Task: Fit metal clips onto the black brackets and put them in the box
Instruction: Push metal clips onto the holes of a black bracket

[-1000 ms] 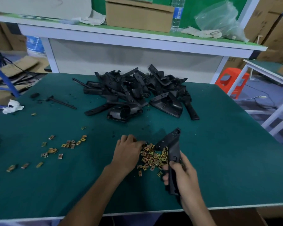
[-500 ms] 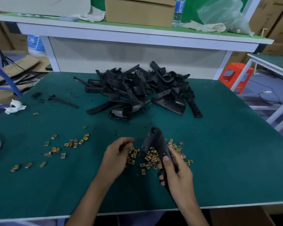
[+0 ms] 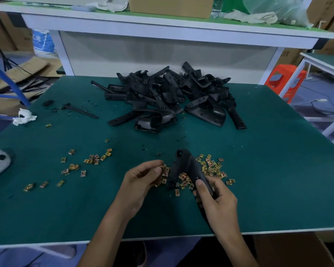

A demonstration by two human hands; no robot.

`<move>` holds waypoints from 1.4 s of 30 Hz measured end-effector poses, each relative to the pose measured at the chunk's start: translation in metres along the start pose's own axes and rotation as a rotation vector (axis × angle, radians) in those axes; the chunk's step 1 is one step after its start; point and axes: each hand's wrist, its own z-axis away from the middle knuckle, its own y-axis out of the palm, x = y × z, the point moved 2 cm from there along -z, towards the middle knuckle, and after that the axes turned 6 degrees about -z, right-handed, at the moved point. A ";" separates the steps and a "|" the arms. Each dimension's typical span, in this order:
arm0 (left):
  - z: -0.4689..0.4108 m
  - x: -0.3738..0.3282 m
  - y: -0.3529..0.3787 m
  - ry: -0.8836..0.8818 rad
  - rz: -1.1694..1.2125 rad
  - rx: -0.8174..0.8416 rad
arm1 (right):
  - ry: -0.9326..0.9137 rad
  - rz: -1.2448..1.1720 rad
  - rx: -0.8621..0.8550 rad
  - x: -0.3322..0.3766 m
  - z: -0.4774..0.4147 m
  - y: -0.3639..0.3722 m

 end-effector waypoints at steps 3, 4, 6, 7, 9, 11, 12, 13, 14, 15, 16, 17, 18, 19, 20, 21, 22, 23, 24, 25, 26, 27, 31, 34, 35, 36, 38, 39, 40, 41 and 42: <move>0.001 0.001 0.000 -0.004 -0.006 0.049 | -0.014 0.050 -0.021 0.003 0.000 0.000; 0.001 0.001 0.000 -0.002 -0.001 0.057 | -0.016 0.052 -0.030 0.001 -0.001 0.000; 0.002 0.001 -0.001 0.001 0.014 0.067 | -0.018 0.056 -0.044 -0.002 -0.002 -0.001; 0.002 0.001 -0.001 0.002 0.016 0.074 | -0.017 0.056 -0.047 -0.003 -0.002 -0.001; 0.003 0.000 -0.002 0.003 0.007 0.087 | -0.014 0.054 -0.042 -0.004 -0.002 -0.002; 0.004 -0.001 -0.001 0.000 0.002 0.085 | -0.014 0.047 -0.033 -0.004 -0.002 -0.001; 0.004 -0.001 -0.001 -0.004 0.006 0.080 | -0.015 0.039 -0.029 -0.005 -0.002 -0.002; 0.004 -0.001 0.000 -0.007 0.012 0.075 | -0.018 0.034 -0.026 -0.005 -0.001 -0.001; 0.004 -0.001 0.000 -0.009 0.018 0.071 | -0.019 0.034 -0.024 -0.005 -0.001 -0.002; 0.004 -0.001 0.001 -0.009 0.023 0.070 | -0.020 0.034 -0.022 -0.005 -0.001 -0.001; 0.004 -0.002 0.001 -0.010 0.023 0.073 | -0.020 0.034 -0.022 -0.005 -0.001 -0.001; 0.004 -0.002 0.001 -0.010 0.017 0.077 | -0.020 0.032 -0.023 -0.005 -0.001 -0.001; 0.005 -0.002 0.002 -0.009 0.004 0.081 | -0.018 0.031 -0.024 -0.005 -0.001 -0.001; 0.005 -0.002 0.002 -0.008 -0.009 0.083 | -0.012 0.028 -0.024 -0.004 -0.001 -0.001; 0.005 -0.002 0.002 -0.007 -0.019 0.085 | -0.005 0.023 -0.023 -0.004 -0.001 -0.001; 0.005 -0.002 0.002 -0.005 -0.024 0.087 | 0.000 0.017 -0.022 -0.004 -0.001 -0.001; 0.005 -0.002 0.002 -0.004 -0.027 0.089 | 0.003 0.013 -0.022 -0.004 -0.001 -0.001; 0.005 -0.002 0.002 -0.001 -0.030 0.091 | 0.005 0.008 -0.022 -0.004 -0.001 -0.001; 0.005 -0.002 0.002 0.001 -0.034 0.090 | 0.006 0.005 -0.021 -0.004 -0.001 -0.001; 0.005 -0.002 0.002 0.003 -0.040 0.087 | 0.007 0.003 -0.018 -0.004 -0.001 -0.001; 0.005 -0.001 0.002 0.002 -0.048 0.082 | 0.008 0.002 -0.016 -0.004 -0.001 -0.001; 0.005 -0.001 0.002 0.002 -0.055 0.077 | 0.009 0.001 -0.014 -0.004 -0.001 -0.001; 0.004 -0.001 0.002 0.002 -0.065 0.069 | -0.004 0.006 -0.011 -0.001 0.000 0.000; 0.005 -0.001 0.002 -0.008 -0.078 0.081 | -0.010 0.020 -0.006 0.000 0.001 0.000; 0.005 -0.001 0.002 -0.007 -0.080 0.087 | -0.007 0.029 -0.003 -0.001 0.000 0.000; 0.005 -0.002 0.002 -0.005 -0.082 0.094 | -0.003 0.038 -0.001 -0.003 0.000 0.000; 0.005 -0.001 0.001 -0.002 -0.094 0.117 | 0.000 0.055 0.003 -0.006 0.000 0.000; 0.005 -0.001 0.001 0.001 -0.107 0.130 | -0.003 0.069 0.006 -0.006 0.000 0.000; 0.005 -0.001 0.001 0.003 -0.122 0.142 | -0.008 0.084 0.009 -0.007 0.000 0.000; 0.004 0.000 0.000 0.005 -0.141 0.148 | -0.014 0.095 0.011 -0.006 0.000 0.001; 0.004 0.000 0.000 0.003 -0.159 0.147 | -0.018 0.101 0.013 -0.006 0.000 0.001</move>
